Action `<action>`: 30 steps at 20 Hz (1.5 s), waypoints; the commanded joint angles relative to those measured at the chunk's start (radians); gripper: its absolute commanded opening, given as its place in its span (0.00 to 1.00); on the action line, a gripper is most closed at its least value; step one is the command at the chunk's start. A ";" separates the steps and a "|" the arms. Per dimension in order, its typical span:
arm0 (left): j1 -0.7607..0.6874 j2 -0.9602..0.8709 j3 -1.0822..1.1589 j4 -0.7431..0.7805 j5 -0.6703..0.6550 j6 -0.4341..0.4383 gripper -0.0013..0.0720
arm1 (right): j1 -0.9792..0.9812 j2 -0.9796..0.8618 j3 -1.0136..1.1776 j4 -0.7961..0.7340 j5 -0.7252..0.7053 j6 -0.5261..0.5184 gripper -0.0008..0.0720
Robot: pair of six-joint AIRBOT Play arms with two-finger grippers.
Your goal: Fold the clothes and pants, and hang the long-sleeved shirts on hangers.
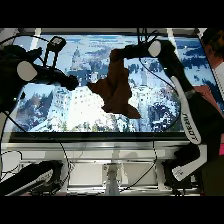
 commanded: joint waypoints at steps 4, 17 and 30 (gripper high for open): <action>0.005 0.002 0.000 0.044 0.010 0.000 0.65 | 0.055 0.234 0.004 -0.077 0.166 0.025 0.02; 0.175 0.010 0.000 0.056 0.015 0.000 0.65 | 0.366 0.095 -0.102 -0.112 0.248 0.024 0.63; 0.206 -0.050 -0.018 -0.117 -0.031 0.017 0.65 | 0.135 0.095 -0.110 -0.151 0.452 -0.025 0.62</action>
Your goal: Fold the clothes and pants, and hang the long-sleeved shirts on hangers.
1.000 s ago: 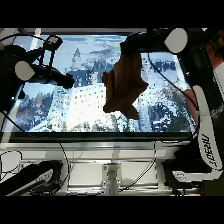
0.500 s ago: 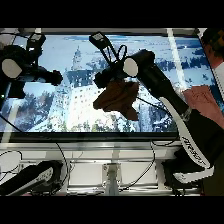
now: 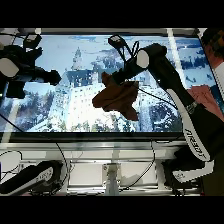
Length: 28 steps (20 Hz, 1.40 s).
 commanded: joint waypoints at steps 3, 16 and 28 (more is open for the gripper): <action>0.002 -0.106 -0.086 -0.251 -0.031 0.017 0.65 | -0.074 0.000 -0.001 -0.002 0.045 -0.010 0.62; -0.098 -0.384 -0.312 -0.832 0.160 0.379 0.72 | -0.095 0.000 -0.001 -0.003 0.040 -0.039 0.62; -0.167 -0.397 -0.311 -0.804 0.391 0.541 0.04 | -0.095 0.000 -0.001 -0.004 0.009 -0.039 0.62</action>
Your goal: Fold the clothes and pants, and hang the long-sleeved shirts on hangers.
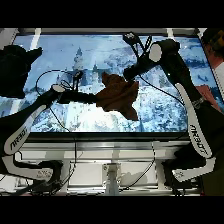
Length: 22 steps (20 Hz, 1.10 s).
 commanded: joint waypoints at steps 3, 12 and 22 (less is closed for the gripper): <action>-0.018 0.007 0.035 -0.007 0.068 0.014 0.04 | -0.001 0.000 0.000 -0.008 -0.011 0.000 0.62; 0.071 0.286 0.424 0.001 0.124 0.014 0.04 | -0.035 0.024 0.000 -0.029 -0.039 0.009 0.62; 0.227 0.570 0.479 0.346 0.182 -0.240 0.04 | -0.069 0.048 -0.001 0.012 -0.027 0.005 0.62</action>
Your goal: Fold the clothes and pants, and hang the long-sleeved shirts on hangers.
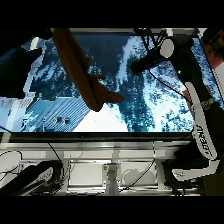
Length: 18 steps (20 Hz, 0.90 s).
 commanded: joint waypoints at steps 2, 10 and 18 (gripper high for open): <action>0.121 0.076 0.007 0.307 -0.072 -0.261 0.04 | -0.002 0.002 -0.008 0.097 -0.011 -0.003 0.62; 0.337 0.053 0.006 0.764 -0.518 -0.468 0.04 | 0.059 0.000 -0.233 0.319 -0.234 0.005 0.62; 0.399 -0.025 -0.138 0.810 -0.622 -0.484 0.04 | 0.229 -0.145 -0.282 0.382 -0.441 0.108 0.69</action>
